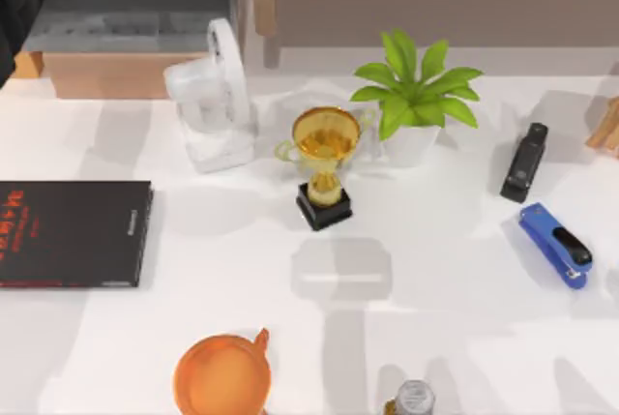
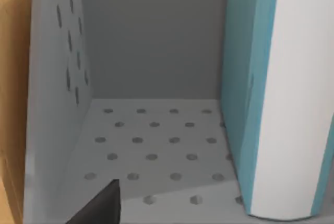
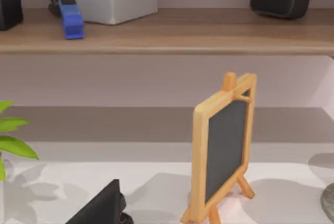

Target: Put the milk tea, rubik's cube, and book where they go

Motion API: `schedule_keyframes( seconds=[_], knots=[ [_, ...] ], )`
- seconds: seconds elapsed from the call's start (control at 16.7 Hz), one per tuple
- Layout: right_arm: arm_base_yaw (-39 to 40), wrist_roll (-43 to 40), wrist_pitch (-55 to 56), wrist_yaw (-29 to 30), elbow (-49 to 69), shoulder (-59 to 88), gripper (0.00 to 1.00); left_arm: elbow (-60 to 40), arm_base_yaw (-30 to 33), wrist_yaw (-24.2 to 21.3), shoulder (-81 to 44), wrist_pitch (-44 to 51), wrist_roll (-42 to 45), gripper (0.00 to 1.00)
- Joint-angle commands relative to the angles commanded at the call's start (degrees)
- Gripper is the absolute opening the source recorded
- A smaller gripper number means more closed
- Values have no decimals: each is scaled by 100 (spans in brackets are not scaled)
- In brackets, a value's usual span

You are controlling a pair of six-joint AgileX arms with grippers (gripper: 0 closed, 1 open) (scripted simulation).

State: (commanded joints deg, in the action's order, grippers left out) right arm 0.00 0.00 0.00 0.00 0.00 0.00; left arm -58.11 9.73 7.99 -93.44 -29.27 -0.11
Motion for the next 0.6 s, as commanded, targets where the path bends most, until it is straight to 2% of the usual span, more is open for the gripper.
schedule_keyframes(
  seconds=[0.3, 0.6],
  knots=[
    [0, 0, 0, 0, 0, 0, 100, -1136, 178, 146, -1350, -626, -25, 100],
    [0, 0, 0, 0, 0, 0, 100, -1353, 216, 171, -1551, -790, -49, 100]
  ],
)
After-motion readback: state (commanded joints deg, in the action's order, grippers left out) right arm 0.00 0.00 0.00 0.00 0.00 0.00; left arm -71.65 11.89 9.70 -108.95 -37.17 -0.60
